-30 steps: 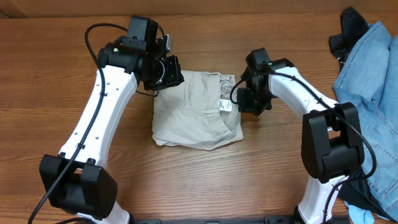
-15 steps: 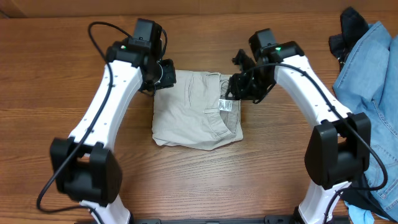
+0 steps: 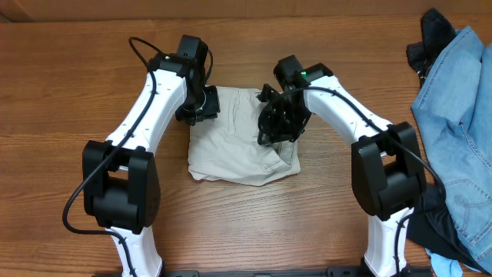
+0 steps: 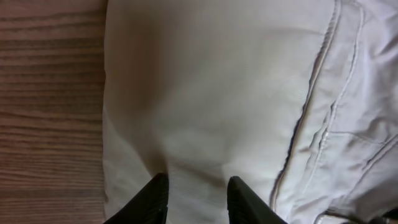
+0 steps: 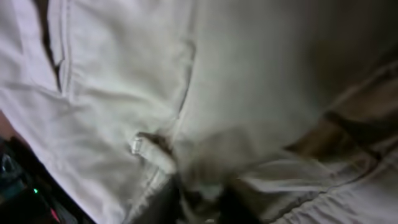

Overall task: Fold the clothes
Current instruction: 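Press and tuck the folded bundle's top with the right gripper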

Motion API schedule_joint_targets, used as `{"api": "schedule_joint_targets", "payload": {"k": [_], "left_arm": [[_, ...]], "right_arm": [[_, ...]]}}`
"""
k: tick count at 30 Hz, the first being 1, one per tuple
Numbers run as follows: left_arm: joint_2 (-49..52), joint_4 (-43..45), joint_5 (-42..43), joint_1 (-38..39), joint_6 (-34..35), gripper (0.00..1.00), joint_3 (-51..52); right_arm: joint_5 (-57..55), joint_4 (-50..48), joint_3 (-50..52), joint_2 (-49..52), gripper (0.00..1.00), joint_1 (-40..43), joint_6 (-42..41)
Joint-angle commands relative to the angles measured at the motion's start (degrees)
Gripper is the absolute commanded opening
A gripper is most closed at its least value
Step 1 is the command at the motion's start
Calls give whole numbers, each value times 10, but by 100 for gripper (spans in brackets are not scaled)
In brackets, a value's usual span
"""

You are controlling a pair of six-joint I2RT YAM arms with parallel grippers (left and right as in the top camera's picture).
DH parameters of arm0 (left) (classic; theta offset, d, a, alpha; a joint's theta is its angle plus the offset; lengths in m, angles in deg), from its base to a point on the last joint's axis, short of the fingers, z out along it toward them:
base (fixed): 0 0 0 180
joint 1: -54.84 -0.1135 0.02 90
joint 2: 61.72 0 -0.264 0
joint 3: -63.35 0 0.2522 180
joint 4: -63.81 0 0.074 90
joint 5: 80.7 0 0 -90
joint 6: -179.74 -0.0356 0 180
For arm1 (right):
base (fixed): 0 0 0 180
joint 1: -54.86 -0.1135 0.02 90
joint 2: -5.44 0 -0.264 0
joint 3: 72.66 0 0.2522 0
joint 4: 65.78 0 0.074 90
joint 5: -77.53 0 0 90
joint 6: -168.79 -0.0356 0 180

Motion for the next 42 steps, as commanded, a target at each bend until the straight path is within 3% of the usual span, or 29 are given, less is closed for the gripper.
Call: {"api": "schedule_joint_targets", "payload": {"k": [1, 8, 12, 17, 19, 22, 24, 29, 36, 42], "left_arm": [[4, -3, -8, 4, -7, 38, 2], [5, -4, -8, 5, -9, 43, 2], [6, 13, -8, 14, -9, 43, 2], [6, 44, -11, 32, -16, 52, 2], [6, 69, -11, 38, -37, 50, 2], [8, 111, -21, 45, -57, 50, 2], [11, 142, -35, 47, -58, 58, 2], [30, 231, -45, 45, -85, 64, 2], [85, 353, -32, 46, -118, 63, 2], [130, 377, -3, 46, -119, 62, 2]], "right_arm": [[5, 22, -4, 0, 4, -3, 2], [-202, 109, -4, 0, 4, 18, -82], [-256, 107, -3, 0, 4, 21, -129], [-254, 97, -3, 0, 4, 17, -129], [-270, 103, -3, 0, 4, 13, -136], [-366, 113, -3, 0, 4, 10, -218], [-408, 110, -3, 0, 4, 10, -232], [-410, 106, -3, 0, 4, 10, -231], [-399, 108, -3, 0, 4, -6, -230], [-398, 108, -3, 0, 4, -13, -226]]}}
